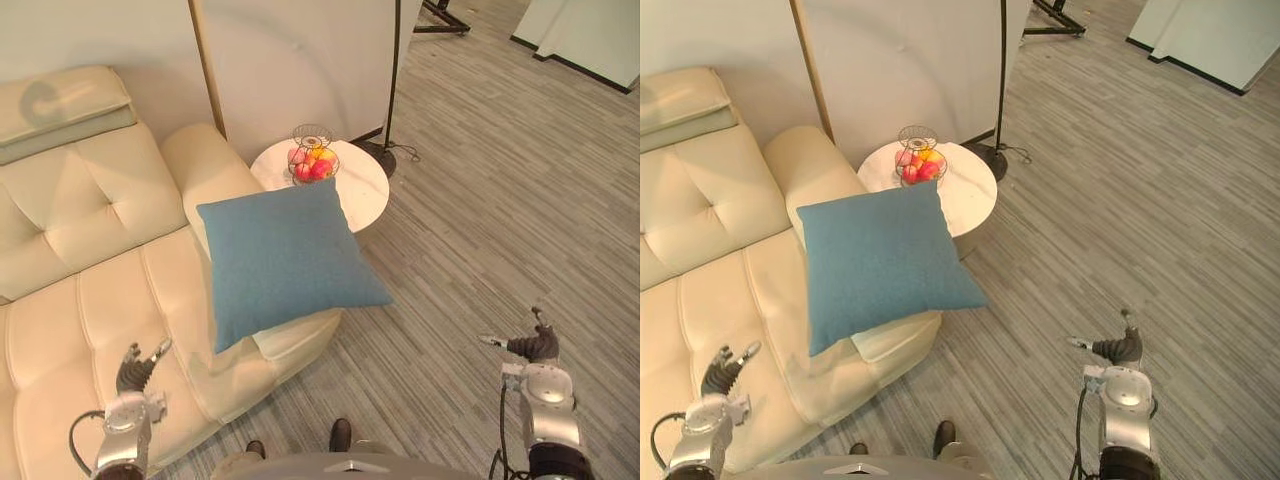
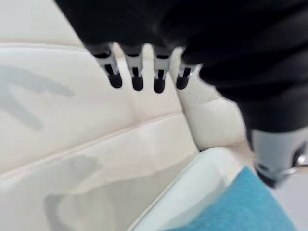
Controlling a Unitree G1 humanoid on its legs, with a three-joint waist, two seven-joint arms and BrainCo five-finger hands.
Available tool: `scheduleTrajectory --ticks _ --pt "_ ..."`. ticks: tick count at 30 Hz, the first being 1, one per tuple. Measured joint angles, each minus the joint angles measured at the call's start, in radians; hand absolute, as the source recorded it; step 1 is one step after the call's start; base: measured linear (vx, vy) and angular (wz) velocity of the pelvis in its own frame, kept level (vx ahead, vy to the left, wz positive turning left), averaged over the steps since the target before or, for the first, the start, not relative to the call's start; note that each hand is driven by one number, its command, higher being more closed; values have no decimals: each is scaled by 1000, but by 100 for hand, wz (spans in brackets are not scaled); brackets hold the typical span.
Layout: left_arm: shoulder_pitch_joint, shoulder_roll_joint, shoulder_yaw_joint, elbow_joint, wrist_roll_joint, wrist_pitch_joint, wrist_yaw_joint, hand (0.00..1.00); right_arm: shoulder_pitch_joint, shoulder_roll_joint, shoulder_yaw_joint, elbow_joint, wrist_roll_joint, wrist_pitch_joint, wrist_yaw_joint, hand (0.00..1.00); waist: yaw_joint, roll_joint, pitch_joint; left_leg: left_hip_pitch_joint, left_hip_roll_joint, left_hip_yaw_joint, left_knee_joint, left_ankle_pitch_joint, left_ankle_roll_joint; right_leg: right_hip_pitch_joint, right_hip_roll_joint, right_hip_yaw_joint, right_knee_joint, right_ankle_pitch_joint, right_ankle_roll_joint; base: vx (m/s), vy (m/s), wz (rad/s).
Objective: Pick up cushions and gather them together orderly.
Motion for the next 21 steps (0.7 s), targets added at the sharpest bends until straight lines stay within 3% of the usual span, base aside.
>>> scheduleTrajectory --ticks 6,21 --pt "-76 0 -66 -15 -43 -10 9 0 -127 -26 103 0 10 -5 -2 0 0 12 18 -50 -1 -17 -5 23 -3 -41 -1 -17 -4 15 -10 -51 -16 8" --pt "-471 -22 -227 -38 -131 -43 118 0 -714 -38 346 89 70 -2 -119 0 36 35 213 -275 -10 -18 65 80 -5 -273 -26 -3 97 50 -39 -86 -5 2"
